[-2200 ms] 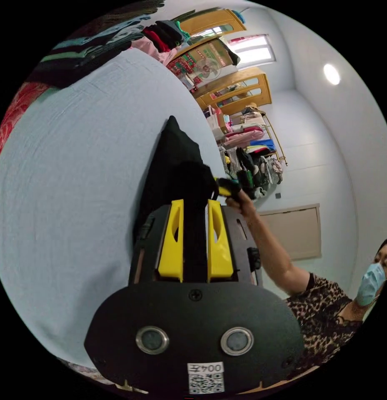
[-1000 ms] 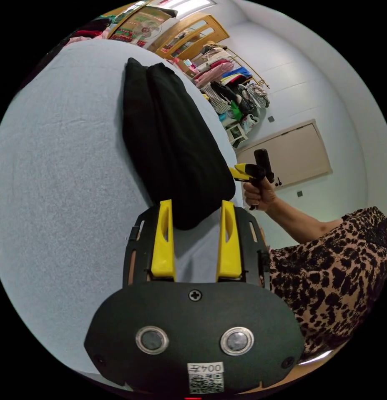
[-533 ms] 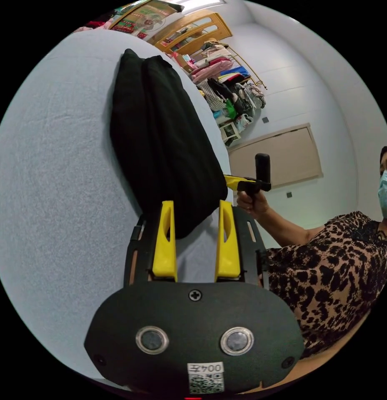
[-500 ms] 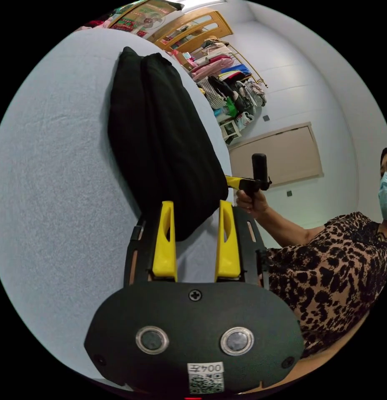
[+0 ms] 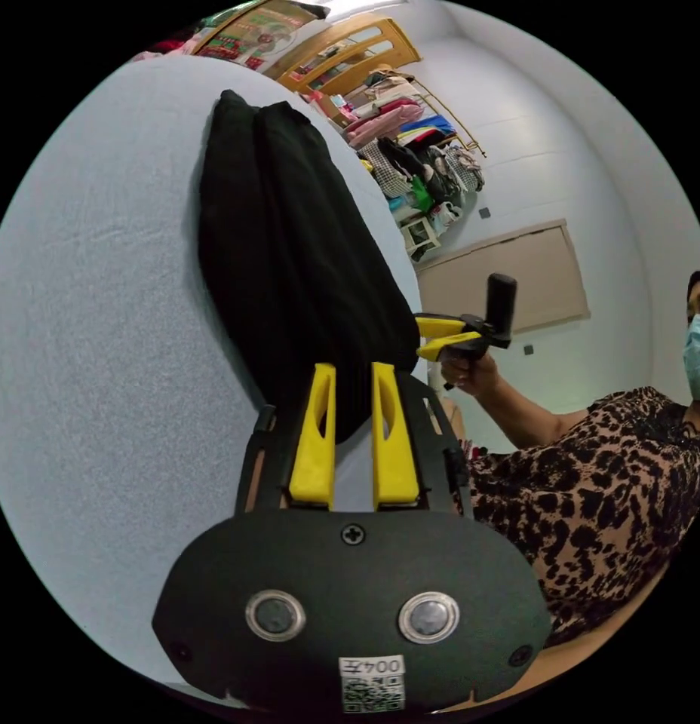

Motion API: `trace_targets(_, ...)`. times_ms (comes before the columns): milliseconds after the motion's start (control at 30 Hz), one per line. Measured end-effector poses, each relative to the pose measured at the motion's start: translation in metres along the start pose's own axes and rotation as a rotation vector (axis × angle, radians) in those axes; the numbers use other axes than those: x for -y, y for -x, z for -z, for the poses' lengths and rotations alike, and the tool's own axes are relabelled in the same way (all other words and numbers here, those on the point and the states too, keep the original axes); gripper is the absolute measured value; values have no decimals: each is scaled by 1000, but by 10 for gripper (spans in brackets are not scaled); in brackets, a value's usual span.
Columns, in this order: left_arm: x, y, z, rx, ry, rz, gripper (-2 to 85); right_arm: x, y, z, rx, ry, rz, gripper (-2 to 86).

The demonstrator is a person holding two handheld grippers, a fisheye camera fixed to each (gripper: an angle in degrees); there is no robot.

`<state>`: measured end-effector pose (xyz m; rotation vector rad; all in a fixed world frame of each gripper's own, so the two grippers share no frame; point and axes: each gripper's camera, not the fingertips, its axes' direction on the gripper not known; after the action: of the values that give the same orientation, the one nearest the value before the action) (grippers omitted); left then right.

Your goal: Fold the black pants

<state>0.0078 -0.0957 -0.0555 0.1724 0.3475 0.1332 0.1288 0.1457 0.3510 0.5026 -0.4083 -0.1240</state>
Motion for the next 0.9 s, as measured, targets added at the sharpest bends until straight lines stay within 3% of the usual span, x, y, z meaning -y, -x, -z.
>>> trace_targets(100, -1, 12, 2, 11, 2, 33, 61, 1, 22, -7, -143, 36, 99, 140)
trace_targets(200, -4, 26, 3, -44, -32, 76, 51, -6, 5, -2, -103, 4, 57, 137)
trace_targets(433, -6, 52, 4, -156, -70, 129, 41, -50, -128, 9, 613, -364, -353, 140)
trace_targets(500, -3, 56, 5, -162, -63, 130, 43, -57, -149, 2, 724, -418, -417, 140)
trace_targets(900, 3, 75, 5, -211, -68, 146, 65, -59, -127, -32, 711, -70, -379, 128)
